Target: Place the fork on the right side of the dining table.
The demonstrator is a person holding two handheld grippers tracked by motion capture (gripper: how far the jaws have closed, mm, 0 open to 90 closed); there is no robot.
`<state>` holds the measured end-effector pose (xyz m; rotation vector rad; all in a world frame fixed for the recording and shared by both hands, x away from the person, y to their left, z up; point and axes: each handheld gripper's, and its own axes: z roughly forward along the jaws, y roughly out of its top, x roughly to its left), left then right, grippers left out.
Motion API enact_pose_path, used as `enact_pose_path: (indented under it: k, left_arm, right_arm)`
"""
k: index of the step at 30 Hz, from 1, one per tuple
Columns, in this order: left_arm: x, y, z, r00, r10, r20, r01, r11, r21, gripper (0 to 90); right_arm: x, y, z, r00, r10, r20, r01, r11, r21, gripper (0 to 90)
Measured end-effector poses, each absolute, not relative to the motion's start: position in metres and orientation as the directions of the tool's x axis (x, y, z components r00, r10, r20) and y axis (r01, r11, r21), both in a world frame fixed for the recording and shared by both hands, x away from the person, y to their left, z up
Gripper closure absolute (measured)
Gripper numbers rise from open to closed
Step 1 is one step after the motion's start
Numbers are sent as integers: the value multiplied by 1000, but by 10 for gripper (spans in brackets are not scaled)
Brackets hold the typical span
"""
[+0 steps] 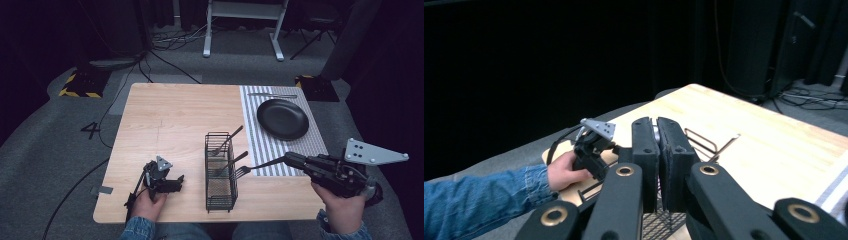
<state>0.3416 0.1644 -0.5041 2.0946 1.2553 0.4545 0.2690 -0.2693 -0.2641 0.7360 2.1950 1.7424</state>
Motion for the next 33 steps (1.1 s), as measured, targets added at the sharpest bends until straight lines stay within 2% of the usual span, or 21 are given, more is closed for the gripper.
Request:
enact_pose_path:
  k: [10,33]
  left_arm:
    - [342,164,-504,481,876,-34,651,-331,683,125]
    - [342,164,-504,481,876,-34,652,-331,683,125]
  right_arm:
    - [271,-287,-256,-816,568,104,223,144,964,871]
    - [300,-326,-261,-721,677,147,276,86,957,872]
